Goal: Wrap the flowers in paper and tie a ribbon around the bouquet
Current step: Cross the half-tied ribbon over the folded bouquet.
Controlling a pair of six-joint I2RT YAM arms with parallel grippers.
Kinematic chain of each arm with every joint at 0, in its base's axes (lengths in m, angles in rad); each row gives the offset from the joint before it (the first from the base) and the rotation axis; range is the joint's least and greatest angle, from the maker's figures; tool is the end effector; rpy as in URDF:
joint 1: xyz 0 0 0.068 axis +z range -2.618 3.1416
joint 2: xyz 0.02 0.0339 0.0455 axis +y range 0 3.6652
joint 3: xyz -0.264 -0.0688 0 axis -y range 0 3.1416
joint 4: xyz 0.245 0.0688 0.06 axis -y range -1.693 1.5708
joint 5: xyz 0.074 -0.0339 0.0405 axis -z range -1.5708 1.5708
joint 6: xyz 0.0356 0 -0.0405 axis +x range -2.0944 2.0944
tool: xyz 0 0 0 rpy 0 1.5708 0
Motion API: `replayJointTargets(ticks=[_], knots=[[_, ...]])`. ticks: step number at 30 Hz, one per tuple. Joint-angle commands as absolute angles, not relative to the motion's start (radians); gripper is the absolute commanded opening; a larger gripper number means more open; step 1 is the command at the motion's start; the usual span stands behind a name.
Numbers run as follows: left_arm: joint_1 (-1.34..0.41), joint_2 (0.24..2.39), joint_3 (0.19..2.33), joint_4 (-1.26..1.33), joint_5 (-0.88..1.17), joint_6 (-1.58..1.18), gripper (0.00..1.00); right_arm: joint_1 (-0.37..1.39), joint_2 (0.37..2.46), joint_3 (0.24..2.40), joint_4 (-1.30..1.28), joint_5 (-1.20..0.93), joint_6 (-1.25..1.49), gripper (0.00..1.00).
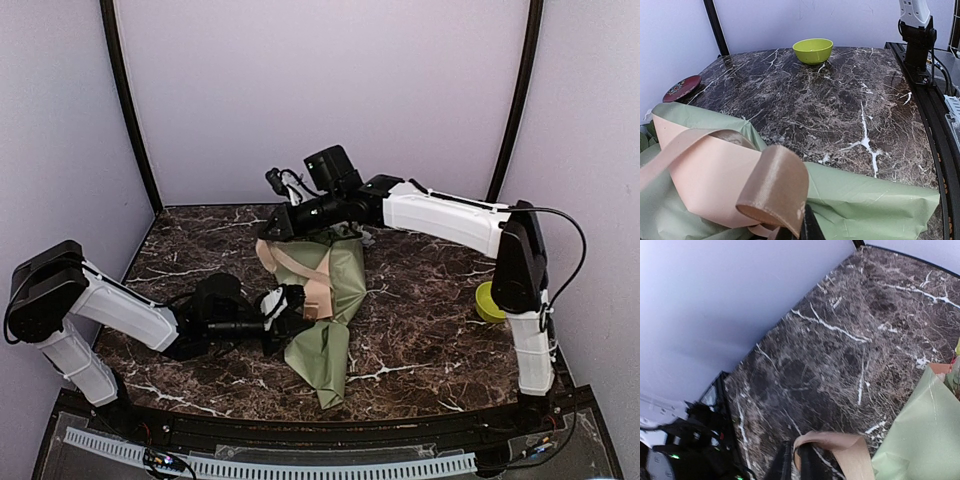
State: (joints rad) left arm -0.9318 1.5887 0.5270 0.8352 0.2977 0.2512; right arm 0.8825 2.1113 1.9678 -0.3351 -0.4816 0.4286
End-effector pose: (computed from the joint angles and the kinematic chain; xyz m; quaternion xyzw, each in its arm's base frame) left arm 0.1716 -0.2485 0.1685 0.5081 0.5909 -0.3149 0.5417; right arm 0.3053 0.3971 0.3156 -0.3074 0.7808 0.4690 0.2756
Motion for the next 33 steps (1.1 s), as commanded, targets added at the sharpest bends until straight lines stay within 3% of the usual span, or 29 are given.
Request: replayJointTargets(ticks=[1, 4, 6, 7, 13, 19, 22, 27, 33], knots=[[-0.939, 1.552, 0.507, 0.878, 0.294, 0.254, 0.0, 0.913, 2.165, 2.057, -0.48, -0.406, 0.412, 0.25], [-0.94, 1.554, 0.502, 0.894, 0.299, 0.247, 0.0, 0.911, 2.15, 2.06, -0.521, -0.373, 0.364, 0.61], [-0.94, 1.554, 0.504, 0.897, 0.298, 0.24, 0.0, 0.905, 2.117, 2.042, -0.53, -0.355, 0.322, 0.93], [-0.94, 1.555, 0.502, 0.901, 0.298, 0.234, 0.0, 0.898, 2.093, 2.02, -0.522, -0.358, 0.306, 0.99], [-0.939, 1.561, 0.5, 0.941, 0.319, 0.185, 0.0, 0.84, 1.877, 1.725, -0.339, -0.503, 0.214, 0.98], [-0.937, 1.585, 0.508, 0.972, 0.336, 0.149, 0.0, 0.819, 1.697, 1.362, -0.129, -0.708, 0.174, 0.75], [-0.937, 1.591, 0.518, 0.96, 0.34, 0.146, 0.0, 0.835, 1.676, 1.26, -0.074, -0.801, 0.153, 0.73], [-0.937, 1.594, 0.525, 0.942, 0.336, 0.146, 0.0, 0.888, 1.67, 1.189, -0.044, -0.779, 0.097, 0.8], [-0.937, 1.597, 0.53, 0.941, 0.34, 0.142, 0.0, 0.89, 1.714, 1.189, -0.064, -0.741, 0.105, 0.64]])
